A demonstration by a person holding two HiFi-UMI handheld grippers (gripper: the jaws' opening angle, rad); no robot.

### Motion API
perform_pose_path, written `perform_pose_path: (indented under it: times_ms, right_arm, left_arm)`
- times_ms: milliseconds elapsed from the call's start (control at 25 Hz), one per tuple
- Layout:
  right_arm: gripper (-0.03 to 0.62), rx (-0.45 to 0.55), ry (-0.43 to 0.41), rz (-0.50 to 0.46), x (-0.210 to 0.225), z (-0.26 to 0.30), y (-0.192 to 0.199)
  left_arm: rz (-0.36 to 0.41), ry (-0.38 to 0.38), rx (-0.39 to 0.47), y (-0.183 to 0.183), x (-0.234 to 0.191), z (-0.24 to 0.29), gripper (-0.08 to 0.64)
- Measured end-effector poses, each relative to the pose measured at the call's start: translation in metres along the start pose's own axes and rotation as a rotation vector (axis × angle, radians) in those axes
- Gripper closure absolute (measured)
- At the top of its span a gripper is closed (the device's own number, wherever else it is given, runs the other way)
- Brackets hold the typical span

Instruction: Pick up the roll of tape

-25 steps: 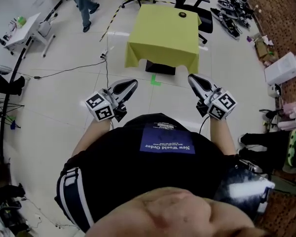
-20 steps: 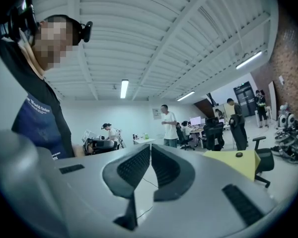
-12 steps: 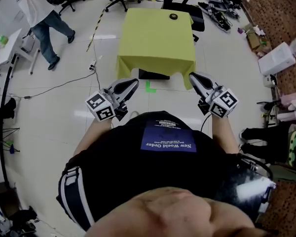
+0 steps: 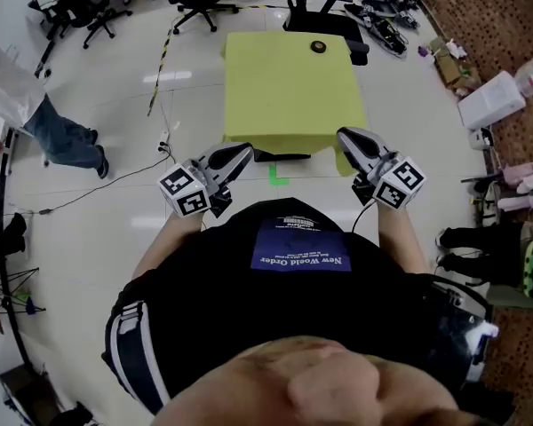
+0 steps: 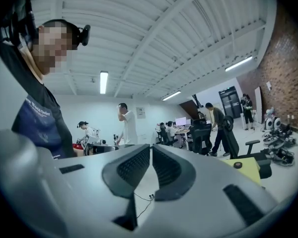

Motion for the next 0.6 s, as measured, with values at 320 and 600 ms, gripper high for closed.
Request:
perform_pose_path:
  times_ms: [320,600]
  right_arm:
    - [0.597,-0.013,-0.052,0.017,0.061,0.059,0.003]
    - [0.597,-0.017,-0.182,0.015,0.167,0.099,0.014]
  left_arm:
    - [-0.015,-0.067,-0.001,-0.010,-0.060,0.007,0.555]
    - [0.028,-0.206,0.015,-0.028,-0.102,0.067,0.555]
Point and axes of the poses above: the fingertips, and each gripper's own axes: z forward along the fingers, x to its right, y out of its underside, the point moved 9 cm from there along -z, backward along the fingers, and after that the axes turned 4 degrees about -z, right-handed, at the moved point
